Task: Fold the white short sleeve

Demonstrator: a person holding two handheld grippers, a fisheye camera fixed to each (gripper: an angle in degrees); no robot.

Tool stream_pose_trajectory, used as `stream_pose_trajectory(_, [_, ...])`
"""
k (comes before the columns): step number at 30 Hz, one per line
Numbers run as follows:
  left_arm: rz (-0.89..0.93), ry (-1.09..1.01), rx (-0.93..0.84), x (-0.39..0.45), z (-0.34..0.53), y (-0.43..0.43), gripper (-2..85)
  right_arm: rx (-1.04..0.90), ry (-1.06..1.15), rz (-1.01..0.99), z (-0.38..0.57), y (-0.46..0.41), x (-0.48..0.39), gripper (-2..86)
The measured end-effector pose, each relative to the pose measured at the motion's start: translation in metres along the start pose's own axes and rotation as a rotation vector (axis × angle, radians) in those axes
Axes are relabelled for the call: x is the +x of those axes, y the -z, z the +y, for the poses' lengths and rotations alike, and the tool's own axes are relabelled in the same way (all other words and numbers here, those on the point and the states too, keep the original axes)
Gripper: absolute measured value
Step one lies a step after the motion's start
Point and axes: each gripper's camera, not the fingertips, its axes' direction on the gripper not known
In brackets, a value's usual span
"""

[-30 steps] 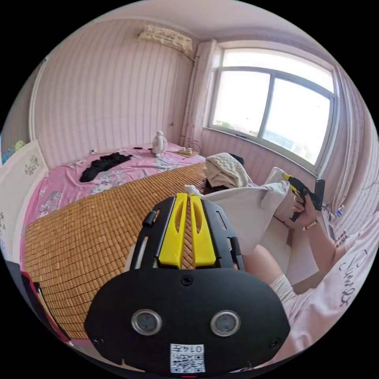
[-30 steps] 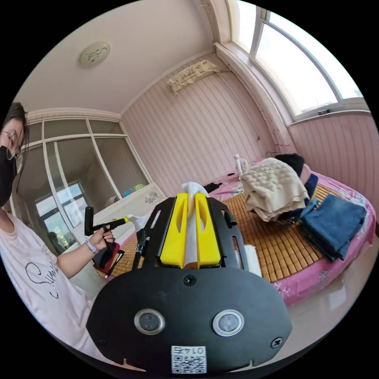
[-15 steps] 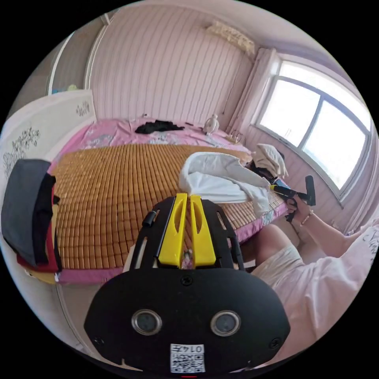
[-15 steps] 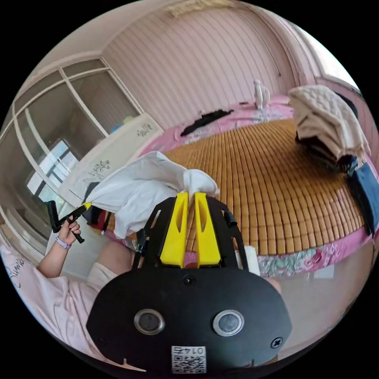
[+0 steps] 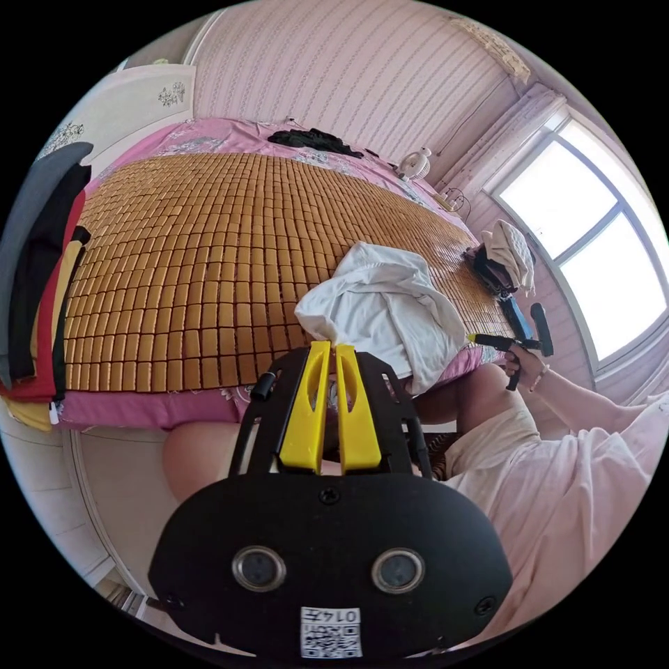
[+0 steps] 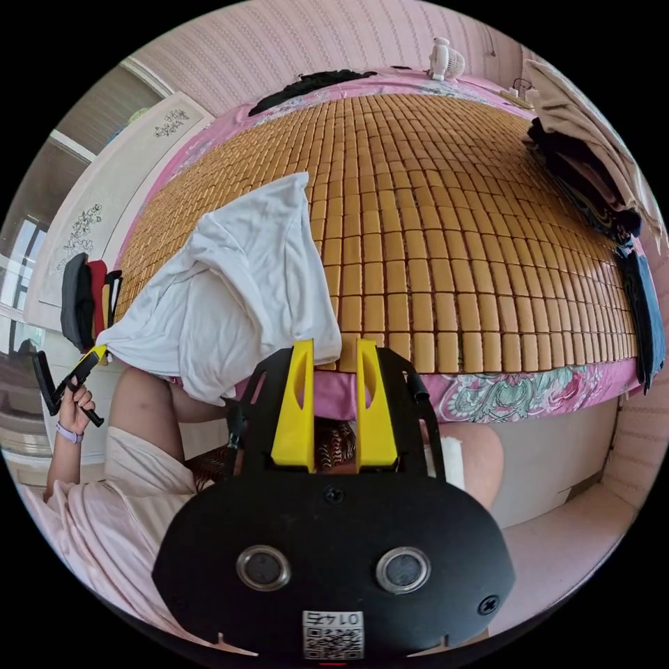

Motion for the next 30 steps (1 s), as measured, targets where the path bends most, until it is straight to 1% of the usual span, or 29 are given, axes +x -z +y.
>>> stream_pose_trajectory(2, [-0.018, 0.000, -0.031, -0.013, 0.006, 0.003, -1.0, -0.034, 0.022, 0.016, -0.007, -0.003, -0.005, 4.1])
stream_pose_trajectory(3, [-0.025, 0.003, -0.040, -0.016, 0.008, 0.004, -1.0, -0.049, 0.042, -0.012, -0.011, -0.002, -0.008, 2.2])
stream_pose_trajectory(5, [-0.044, 0.006, -0.055, -0.028, 0.014, 0.011, -1.0, -0.028, 0.073, -0.078, -0.013, 0.006, -0.010, 1.2])
stream_pose_trajectory(7, [-0.038, -0.002, -0.030, -0.035, 0.018, 0.024, -1.0, 0.058, 0.101, -0.136, -0.016, 0.035, -0.008, 0.5])
stream_pose_trajectory(8, [-0.030, -0.008, 0.005, -0.039, 0.019, 0.038, -1.0, 0.086, 0.106, -0.154, -0.018, 0.045, -0.006, 0.4])
stream_pose_trajectory(10, [-0.004, -0.015, 0.075, -0.046, 0.018, 0.064, -1.0, 0.211, 0.119, -0.271, -0.028, 0.094, 0.004, 0.2])
stream_pose_trajectory(11, [0.006, -0.023, 0.123, -0.050, 0.014, 0.084, -1.0, 0.247, 0.121, -0.293, -0.030, 0.108, 0.006, 0.1])
stream_pose_trajectory(13, [0.011, -0.042, 0.207, -0.055, 0.007, 0.118, -1.0, 0.405, 0.153, -0.340, -0.040, 0.168, 0.008, 0.0])
stream_pose_trajectory(14, [0.021, -0.062, 0.271, -0.056, 0.003, 0.143, -1.0, 0.445, 0.166, -0.349, -0.042, 0.183, 0.008, -0.1])
stream_pose_trajectory(16, [0.033, -0.097, 0.375, -0.058, -0.004, 0.184, -1.0, 0.591, 0.211, -0.381, -0.047, 0.246, 0.004, -0.1])
stream_pose_trajectory(17, [0.033, -0.115, 0.439, -0.058, -0.007, 0.212, -1.0, 0.627, 0.221, -0.391, -0.048, 0.261, 0.003, -0.1])
stream_pose_trajectory(19, [0.043, -0.145, 0.531, -0.057, -0.010, 0.252, -1.0, 0.755, 0.274, -0.425, -0.049, 0.322, -0.006, -0.2])
stream_pose_trajectory(22, [0.070, -0.201, 0.670, -0.051, -0.011, 0.316, -1.0, 0.869, 0.347, -0.420, -0.048, 0.388, -0.023, -0.2])
stream_pose_trajectory(26, [0.086, -0.267, 0.796, -0.041, -0.004, 0.387, -1.0, 0.883, 0.375, -0.336, -0.051, 0.448, -0.048, -0.1])
stream_pose_trajectory(29, [0.077, -0.292, 0.847, -0.037, 0.005, 0.422, -1.0, 0.879, 0.379, -0.332, -0.051, 0.479, -0.059, -0.1])
stream_pose_trajectory(30, [0.077, -0.295, 0.853, -0.036, 0.008, 0.428, -1.0, 0.848, 0.388, -0.320, -0.053, 0.486, -0.064, -0.1])
